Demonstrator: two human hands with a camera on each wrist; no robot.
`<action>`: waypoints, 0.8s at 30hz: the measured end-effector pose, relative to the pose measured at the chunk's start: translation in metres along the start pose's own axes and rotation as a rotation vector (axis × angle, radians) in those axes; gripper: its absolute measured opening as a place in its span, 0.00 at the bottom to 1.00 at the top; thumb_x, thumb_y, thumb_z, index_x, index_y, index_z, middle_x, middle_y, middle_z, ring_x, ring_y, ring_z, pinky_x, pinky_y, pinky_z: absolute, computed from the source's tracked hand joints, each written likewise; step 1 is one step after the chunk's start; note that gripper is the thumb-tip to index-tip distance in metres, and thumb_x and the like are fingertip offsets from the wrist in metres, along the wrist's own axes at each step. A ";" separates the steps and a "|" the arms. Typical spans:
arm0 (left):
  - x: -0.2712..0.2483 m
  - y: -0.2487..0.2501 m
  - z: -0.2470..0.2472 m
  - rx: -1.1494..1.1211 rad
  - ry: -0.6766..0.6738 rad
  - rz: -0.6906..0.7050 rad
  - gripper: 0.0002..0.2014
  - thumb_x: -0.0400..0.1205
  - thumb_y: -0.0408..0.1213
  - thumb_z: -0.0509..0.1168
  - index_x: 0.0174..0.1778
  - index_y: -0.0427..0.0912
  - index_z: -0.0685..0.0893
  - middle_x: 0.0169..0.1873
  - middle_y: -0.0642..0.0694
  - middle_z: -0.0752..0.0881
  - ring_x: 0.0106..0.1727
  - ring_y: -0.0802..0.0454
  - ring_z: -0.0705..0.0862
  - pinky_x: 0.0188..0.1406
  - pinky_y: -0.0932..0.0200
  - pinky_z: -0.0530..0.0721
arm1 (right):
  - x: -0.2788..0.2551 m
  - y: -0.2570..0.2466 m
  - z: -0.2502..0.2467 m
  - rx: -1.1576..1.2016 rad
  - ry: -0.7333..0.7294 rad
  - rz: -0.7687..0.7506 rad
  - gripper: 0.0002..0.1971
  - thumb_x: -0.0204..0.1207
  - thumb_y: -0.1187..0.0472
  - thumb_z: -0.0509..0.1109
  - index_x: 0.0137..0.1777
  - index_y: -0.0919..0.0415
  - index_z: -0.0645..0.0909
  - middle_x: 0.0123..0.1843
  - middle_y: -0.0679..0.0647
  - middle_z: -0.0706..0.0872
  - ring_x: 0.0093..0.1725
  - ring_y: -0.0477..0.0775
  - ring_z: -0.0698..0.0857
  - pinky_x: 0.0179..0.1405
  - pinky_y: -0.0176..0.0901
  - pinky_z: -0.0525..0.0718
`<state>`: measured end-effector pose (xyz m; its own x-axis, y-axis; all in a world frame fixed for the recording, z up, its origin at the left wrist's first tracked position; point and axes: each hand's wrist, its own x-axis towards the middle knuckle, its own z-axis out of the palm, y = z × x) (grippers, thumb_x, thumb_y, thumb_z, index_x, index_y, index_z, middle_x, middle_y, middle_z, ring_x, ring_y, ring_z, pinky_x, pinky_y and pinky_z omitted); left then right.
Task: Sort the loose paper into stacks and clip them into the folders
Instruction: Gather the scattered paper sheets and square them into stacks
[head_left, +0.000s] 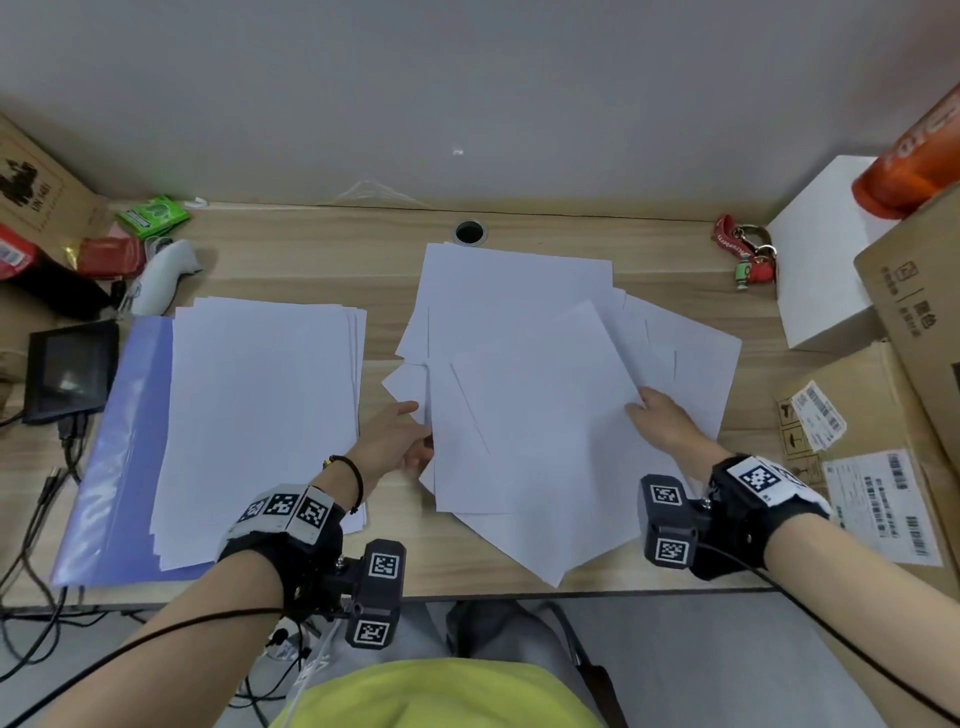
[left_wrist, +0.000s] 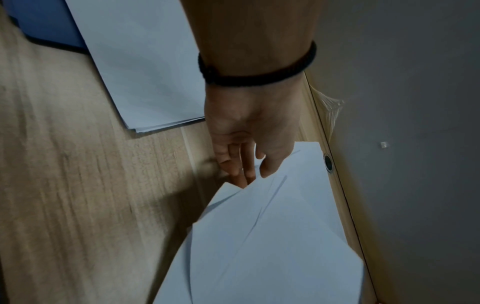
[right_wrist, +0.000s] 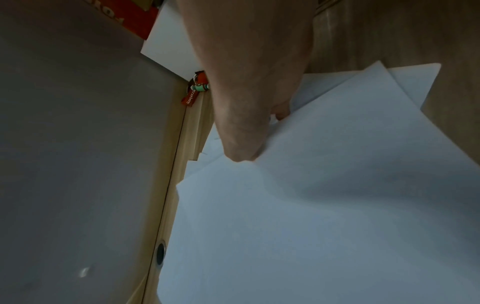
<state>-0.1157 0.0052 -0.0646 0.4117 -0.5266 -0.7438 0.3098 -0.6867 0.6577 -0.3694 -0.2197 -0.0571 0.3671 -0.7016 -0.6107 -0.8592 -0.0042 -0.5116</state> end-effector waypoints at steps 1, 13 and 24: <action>0.000 0.001 0.001 0.004 -0.003 0.006 0.22 0.84 0.33 0.62 0.74 0.46 0.67 0.40 0.40 0.84 0.37 0.49 0.82 0.41 0.58 0.79 | -0.002 0.001 0.004 -0.002 -0.031 0.014 0.15 0.83 0.61 0.56 0.65 0.66 0.74 0.61 0.55 0.80 0.60 0.60 0.80 0.59 0.46 0.77; -0.001 -0.001 0.008 0.251 0.013 0.163 0.23 0.81 0.43 0.68 0.73 0.46 0.75 0.62 0.47 0.85 0.63 0.45 0.83 0.66 0.44 0.81 | -0.038 -0.009 0.051 0.470 -0.275 0.123 0.14 0.78 0.54 0.69 0.61 0.56 0.77 0.56 0.54 0.83 0.52 0.49 0.82 0.45 0.38 0.79; -0.014 0.008 -0.014 -0.055 0.176 0.226 0.24 0.84 0.39 0.65 0.77 0.43 0.71 0.67 0.48 0.81 0.67 0.49 0.79 0.70 0.53 0.74 | -0.037 -0.012 0.053 0.759 -0.065 0.259 0.13 0.80 0.51 0.67 0.55 0.60 0.74 0.41 0.54 0.77 0.38 0.51 0.77 0.41 0.44 0.76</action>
<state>-0.1067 0.0144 -0.0472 0.6167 -0.5647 -0.5484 0.2374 -0.5308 0.8135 -0.3536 -0.1563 -0.0601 0.2289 -0.5710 -0.7884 -0.4515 0.6553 -0.6056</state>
